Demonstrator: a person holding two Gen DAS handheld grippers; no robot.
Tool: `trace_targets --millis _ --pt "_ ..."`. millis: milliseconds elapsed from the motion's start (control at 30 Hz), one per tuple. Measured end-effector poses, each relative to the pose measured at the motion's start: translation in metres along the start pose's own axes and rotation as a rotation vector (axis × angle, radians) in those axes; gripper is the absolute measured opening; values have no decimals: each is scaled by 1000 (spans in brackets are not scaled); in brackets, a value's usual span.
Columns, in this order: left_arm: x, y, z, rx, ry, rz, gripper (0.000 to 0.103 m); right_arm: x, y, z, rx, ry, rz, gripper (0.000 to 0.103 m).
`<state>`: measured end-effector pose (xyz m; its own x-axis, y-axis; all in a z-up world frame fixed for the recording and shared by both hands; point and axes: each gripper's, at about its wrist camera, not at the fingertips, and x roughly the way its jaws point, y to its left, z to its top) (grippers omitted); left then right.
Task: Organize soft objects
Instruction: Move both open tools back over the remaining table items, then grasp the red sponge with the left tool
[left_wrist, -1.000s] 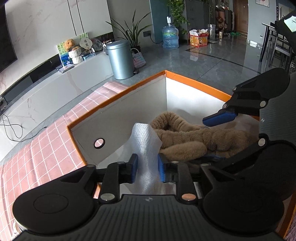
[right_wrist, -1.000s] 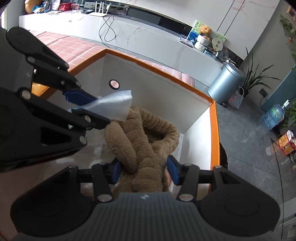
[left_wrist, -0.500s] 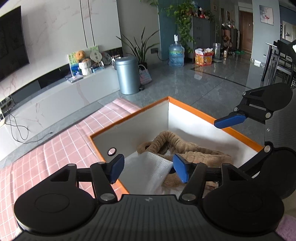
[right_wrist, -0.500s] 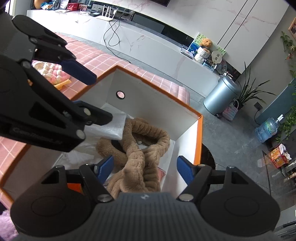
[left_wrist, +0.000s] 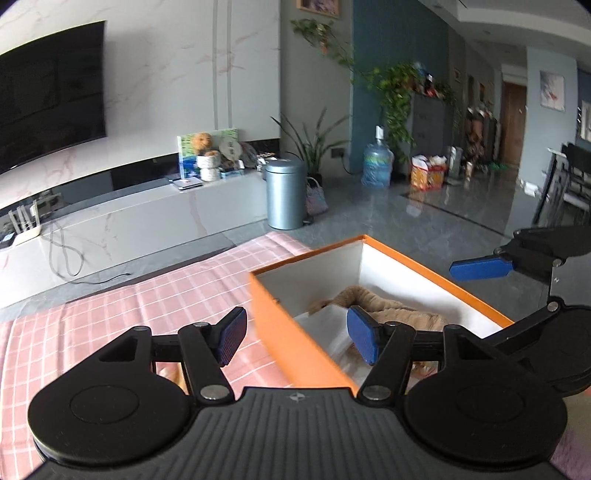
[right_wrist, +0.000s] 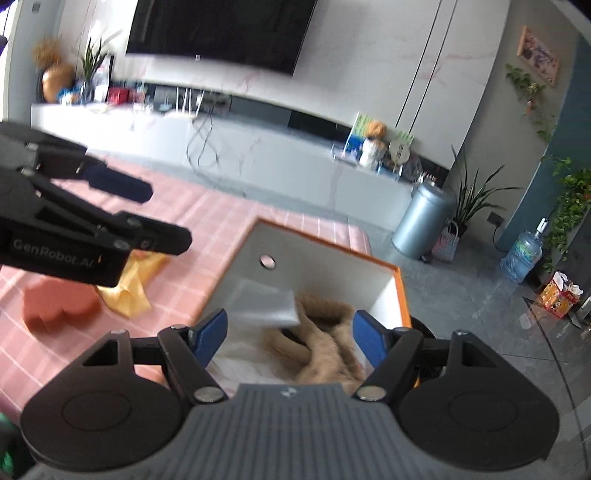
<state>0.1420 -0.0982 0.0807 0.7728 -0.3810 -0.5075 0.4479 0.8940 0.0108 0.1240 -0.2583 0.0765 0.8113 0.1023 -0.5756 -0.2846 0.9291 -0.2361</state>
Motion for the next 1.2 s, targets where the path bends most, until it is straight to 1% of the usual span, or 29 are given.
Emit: trace_targets --millis 100,200,367,467,567,733,767,867,900,933,1000,1067,1133,1200 --pt "-18 17 -11 -33 -28 20 74 -5 24 0 24 -42 0 74" --pt "-33 37 -25 -80 -57 54 74 -11 48 -1 76 -73 14 74" --pt "-50 66 -56 -141 -69 101 73 -9 86 0 167 -93 41 74" --pt "-57 82 -77 -192 -64 139 73 -4 109 1 220 -106 67 74" --pt "-66 100 -98 -253 -42 176 73 8 136 -2 237 -107 76 74" --pt "-69 117 -119 -296 6 250 73 36 175 -18 189 -61 95 69" --pt "-70 122 -126 -314 19 250 73 41 179 -22 183 -46 104 69" --pt "-65 130 -138 -341 47 215 73 55 182 -31 182 -1 137 64" --pt "-64 130 -142 -334 52 207 73 59 183 -32 182 12 143 58" --pt "-61 128 -142 -321 51 192 74 63 183 -34 182 25 147 55" --pt "-56 121 -146 -267 56 142 81 70 182 -37 178 42 142 53" --pt "-49 114 -148 -202 70 110 85 76 184 -38 161 52 129 53" --pt "-40 108 -150 -156 98 104 86 82 184 -38 151 57 123 53" --pt "-33 105 -154 -137 124 105 87 85 182 -39 157 61 132 53"
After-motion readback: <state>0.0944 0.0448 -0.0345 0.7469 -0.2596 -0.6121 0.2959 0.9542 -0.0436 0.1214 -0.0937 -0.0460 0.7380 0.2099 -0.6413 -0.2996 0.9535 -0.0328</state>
